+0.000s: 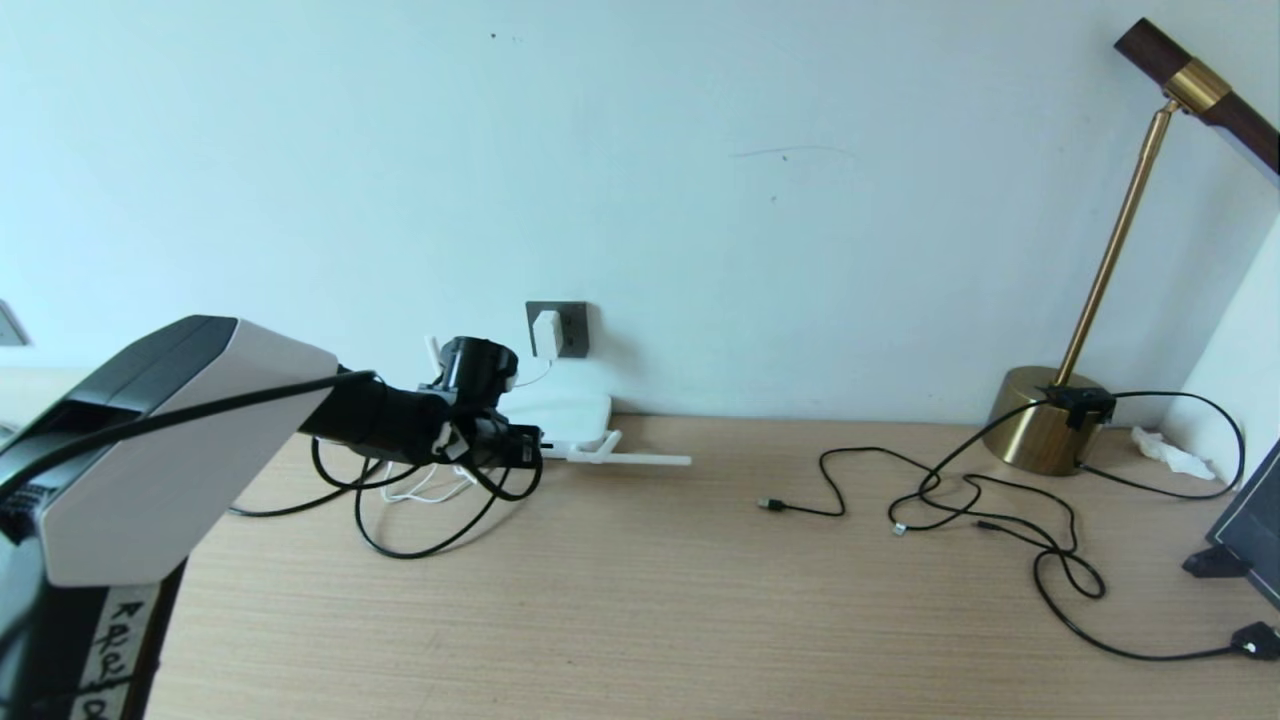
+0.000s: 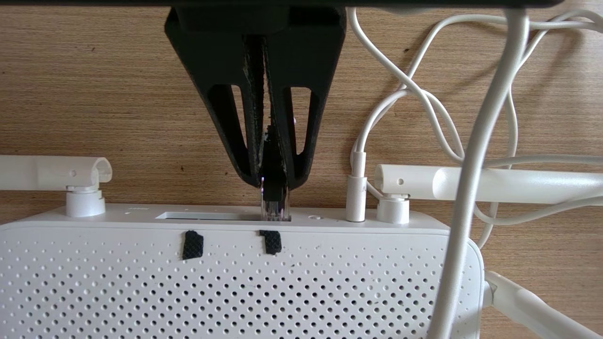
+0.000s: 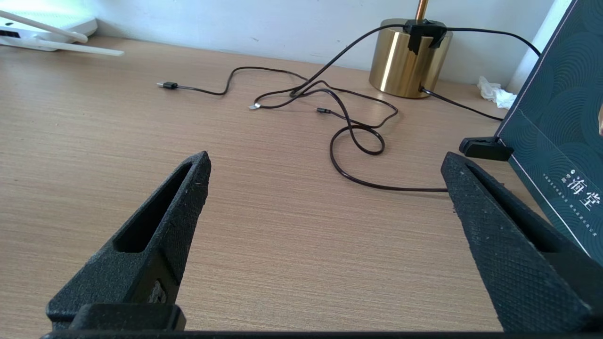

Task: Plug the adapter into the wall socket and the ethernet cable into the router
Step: Plug cable into router interface

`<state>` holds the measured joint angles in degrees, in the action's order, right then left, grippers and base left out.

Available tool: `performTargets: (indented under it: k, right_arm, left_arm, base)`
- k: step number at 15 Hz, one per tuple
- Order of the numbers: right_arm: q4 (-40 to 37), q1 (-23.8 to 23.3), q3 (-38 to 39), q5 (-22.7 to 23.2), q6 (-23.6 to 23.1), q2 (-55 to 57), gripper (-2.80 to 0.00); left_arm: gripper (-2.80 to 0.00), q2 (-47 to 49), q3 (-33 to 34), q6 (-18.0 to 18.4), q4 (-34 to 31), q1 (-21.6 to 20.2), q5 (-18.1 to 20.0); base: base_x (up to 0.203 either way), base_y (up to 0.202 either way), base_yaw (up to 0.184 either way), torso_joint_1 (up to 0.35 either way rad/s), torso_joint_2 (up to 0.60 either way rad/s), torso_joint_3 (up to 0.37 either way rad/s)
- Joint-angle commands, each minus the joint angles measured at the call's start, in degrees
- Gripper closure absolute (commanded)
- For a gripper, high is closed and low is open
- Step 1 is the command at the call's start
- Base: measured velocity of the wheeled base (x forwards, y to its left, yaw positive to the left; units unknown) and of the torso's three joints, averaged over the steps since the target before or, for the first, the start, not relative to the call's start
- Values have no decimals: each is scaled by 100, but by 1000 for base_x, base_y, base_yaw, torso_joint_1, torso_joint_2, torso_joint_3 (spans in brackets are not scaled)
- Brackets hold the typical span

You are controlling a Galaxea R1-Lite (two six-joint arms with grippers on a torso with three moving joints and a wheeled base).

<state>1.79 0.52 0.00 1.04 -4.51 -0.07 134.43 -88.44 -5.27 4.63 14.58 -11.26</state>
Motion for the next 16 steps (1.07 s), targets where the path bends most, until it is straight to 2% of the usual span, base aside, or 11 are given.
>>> performTargets:
  k: [1,16]
  right_arm:
    - [5,0,62,2,-2,7,-280]
    - [5,0,62,2,-6,7,-280]
  left_arm:
    - [0,31,2,-36,-6,1,-7]
    - [0,31,-41,-36,-15,10,-7]
  base:
    - [0,0,0,0,0,0]
    - [0,0,0,0,0,0]
